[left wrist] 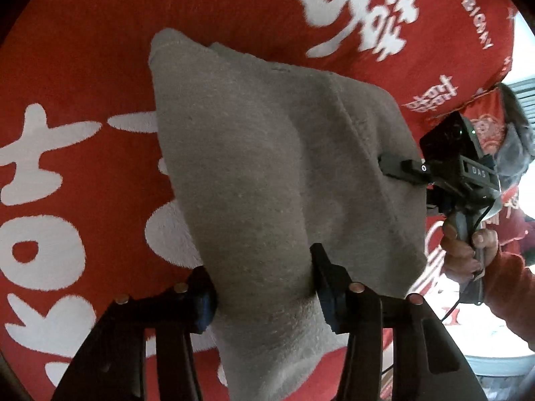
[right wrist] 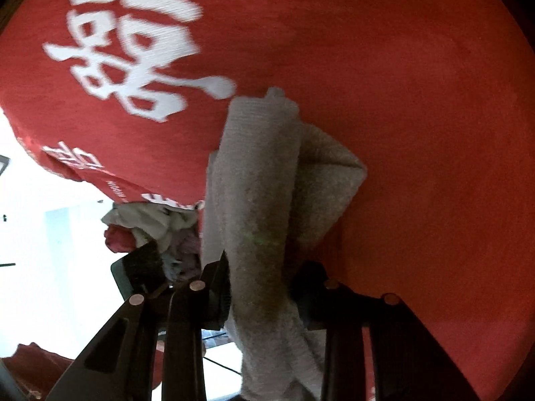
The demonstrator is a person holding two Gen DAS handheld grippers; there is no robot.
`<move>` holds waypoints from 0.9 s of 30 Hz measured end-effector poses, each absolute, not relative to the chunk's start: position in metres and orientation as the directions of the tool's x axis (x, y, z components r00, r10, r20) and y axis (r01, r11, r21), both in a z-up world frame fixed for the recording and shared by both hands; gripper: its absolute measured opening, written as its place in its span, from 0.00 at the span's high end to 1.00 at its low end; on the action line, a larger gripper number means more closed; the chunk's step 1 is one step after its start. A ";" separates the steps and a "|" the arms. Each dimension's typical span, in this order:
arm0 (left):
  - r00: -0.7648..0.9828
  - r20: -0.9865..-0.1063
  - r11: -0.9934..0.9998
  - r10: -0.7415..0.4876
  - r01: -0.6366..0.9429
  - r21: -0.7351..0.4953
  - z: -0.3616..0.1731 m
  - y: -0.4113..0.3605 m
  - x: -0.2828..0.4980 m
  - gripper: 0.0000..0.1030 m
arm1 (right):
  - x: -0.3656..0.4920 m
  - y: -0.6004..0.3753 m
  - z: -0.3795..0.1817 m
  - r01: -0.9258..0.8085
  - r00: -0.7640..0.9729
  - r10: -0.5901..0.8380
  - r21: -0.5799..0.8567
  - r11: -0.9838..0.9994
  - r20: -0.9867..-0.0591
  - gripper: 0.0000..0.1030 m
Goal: Fold small clothes
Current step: 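Lift the sweater with the right tool while the left tool grasps its other edge, then lower the sweater onto the cushion and open both tools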
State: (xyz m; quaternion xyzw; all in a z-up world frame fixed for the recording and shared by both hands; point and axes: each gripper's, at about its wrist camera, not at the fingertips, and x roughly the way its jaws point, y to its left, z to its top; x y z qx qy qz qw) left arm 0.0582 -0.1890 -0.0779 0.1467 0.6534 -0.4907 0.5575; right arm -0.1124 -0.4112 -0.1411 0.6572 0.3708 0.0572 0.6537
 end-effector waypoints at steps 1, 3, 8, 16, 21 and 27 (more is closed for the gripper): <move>-0.339 -0.869 0.468 -0.362 0.740 -0.483 -0.074 -0.186 0.056 0.51 | -0.113 -0.408 -0.134 0.407 0.722 0.562 0.905 0.128 -0.404 0.67; -0.342 -0.863 0.459 -0.373 0.740 -0.491 -0.064 -0.177 0.054 0.51 | -0.115 -0.401 -0.121 0.401 0.730 0.557 0.908 0.120 -0.395 0.67; -0.345 -0.839 0.448 -0.420 0.726 -0.522 -0.038 -0.147 0.060 0.51 | -0.119 -0.377 -0.093 0.396 0.747 0.543 0.913 0.100 -0.383 0.67; -0.292 -0.859 0.467 -0.420 0.742 -0.481 -0.009 -0.062 0.075 0.51 | -0.114 -0.302 -0.068 0.394 0.744 0.564 0.917 0.063 -0.359 0.67; -0.243 -0.892 0.524 -0.381 0.738 -0.425 -0.020 -0.018 0.083 0.51 | -0.092 -0.257 -0.079 0.389 0.724 0.591 0.918 0.077 -0.356 0.67; -0.103 -0.961 0.641 -0.257 0.726 -0.249 -0.067 0.011 0.097 0.51 | -0.060 -0.231 -0.116 0.496 0.594 0.598 0.830 0.254 -0.538 0.67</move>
